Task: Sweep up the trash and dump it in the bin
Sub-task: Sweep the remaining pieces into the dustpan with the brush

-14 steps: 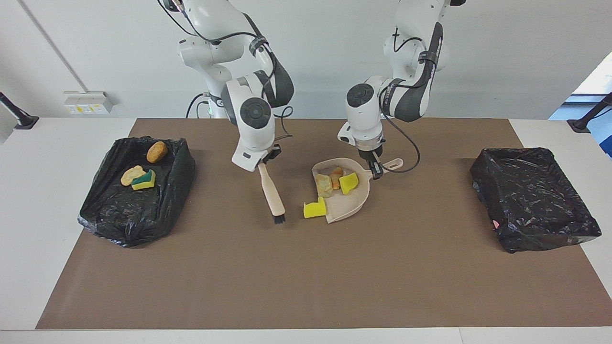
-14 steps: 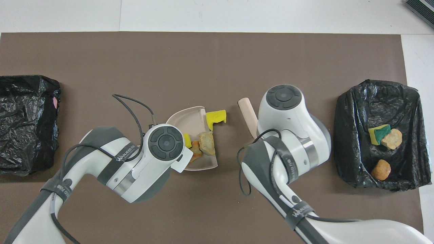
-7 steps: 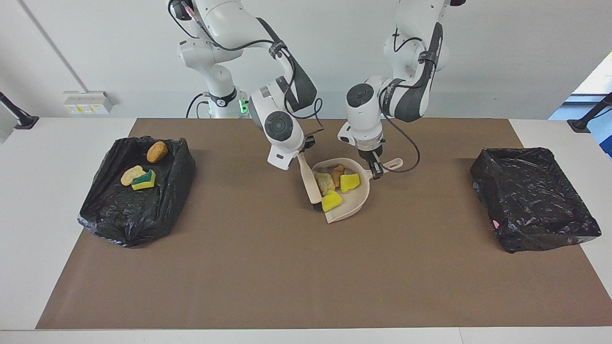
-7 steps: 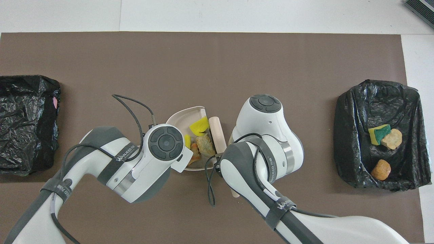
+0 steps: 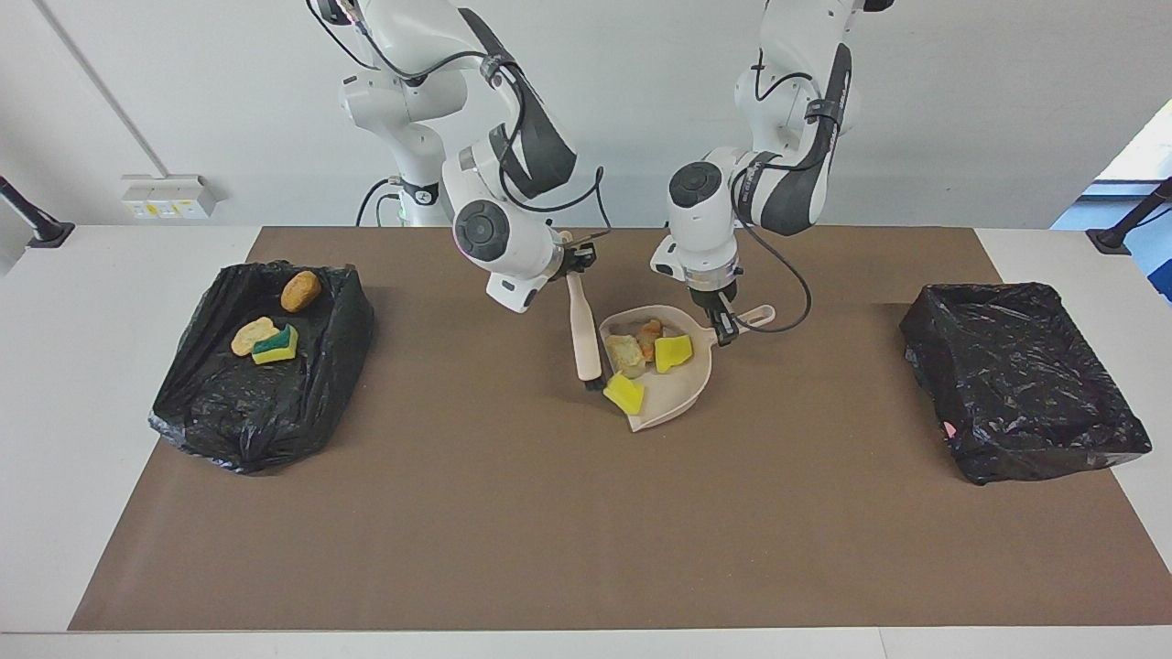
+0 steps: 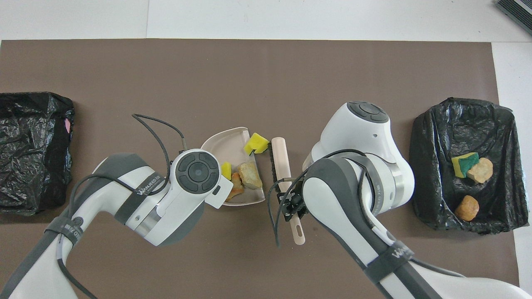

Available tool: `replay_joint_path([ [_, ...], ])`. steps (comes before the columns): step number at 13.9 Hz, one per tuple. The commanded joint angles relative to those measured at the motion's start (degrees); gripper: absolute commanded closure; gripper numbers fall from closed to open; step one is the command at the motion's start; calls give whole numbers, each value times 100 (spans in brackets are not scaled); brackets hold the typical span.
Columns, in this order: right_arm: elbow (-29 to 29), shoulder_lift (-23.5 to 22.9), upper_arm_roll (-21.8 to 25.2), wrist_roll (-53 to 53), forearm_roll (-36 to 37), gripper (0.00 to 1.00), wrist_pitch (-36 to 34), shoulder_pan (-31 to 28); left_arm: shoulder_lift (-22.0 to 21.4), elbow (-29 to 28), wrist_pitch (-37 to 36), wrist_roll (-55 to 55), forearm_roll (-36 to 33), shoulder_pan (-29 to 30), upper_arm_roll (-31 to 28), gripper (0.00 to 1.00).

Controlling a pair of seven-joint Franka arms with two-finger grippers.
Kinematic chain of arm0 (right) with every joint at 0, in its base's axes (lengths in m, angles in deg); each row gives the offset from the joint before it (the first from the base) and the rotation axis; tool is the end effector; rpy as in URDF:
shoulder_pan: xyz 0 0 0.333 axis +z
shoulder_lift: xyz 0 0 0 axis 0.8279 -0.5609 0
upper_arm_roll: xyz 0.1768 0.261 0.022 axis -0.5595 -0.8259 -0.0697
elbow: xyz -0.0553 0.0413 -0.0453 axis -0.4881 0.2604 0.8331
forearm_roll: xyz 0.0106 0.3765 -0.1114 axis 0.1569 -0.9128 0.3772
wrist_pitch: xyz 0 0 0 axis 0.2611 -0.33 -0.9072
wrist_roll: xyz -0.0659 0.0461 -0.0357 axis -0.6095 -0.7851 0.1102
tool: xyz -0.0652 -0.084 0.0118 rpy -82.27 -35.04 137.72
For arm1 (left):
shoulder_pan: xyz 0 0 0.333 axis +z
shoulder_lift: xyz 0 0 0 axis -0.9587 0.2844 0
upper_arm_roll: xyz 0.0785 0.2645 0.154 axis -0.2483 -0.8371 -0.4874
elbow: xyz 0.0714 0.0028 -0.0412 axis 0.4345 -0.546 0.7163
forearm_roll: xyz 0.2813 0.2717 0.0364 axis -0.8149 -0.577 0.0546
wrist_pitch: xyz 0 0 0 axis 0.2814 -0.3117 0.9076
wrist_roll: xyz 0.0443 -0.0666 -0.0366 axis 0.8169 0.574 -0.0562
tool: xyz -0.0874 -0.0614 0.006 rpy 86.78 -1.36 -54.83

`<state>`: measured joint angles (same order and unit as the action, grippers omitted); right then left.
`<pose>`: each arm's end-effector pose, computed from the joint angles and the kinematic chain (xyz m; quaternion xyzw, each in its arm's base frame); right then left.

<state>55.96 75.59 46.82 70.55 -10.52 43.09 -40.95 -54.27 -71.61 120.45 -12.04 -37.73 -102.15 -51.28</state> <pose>0.4895 0.2697 0.4080 -0.9496 -0.0627 0.2692 0.1476 0.4727 -0.2829 0.3579 -0.7546 0.6410 0.0637 0.1251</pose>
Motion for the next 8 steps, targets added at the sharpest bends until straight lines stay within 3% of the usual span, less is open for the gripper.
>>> replay_joint_path([
  [1, 104, 381, -39, 230, 371, 100, -553, -69, -76, -158, 361, -81, -24, 81, 11, 100],
  [3, 357, 522, -30, 169, 450, 100, -486, -43, -76, -176, 362, -81, -24, 81, 11, 100],
  [5, 901, 759, -56, 29, 757, 100, 249, -69, -76, -185, 362, -72, -24, 81, 11, 100],
  [8, 624, 725, -48, 90, 697, 100, -158, -122, -76, -194, 379, -20, -24, 73, 11, 100],
])
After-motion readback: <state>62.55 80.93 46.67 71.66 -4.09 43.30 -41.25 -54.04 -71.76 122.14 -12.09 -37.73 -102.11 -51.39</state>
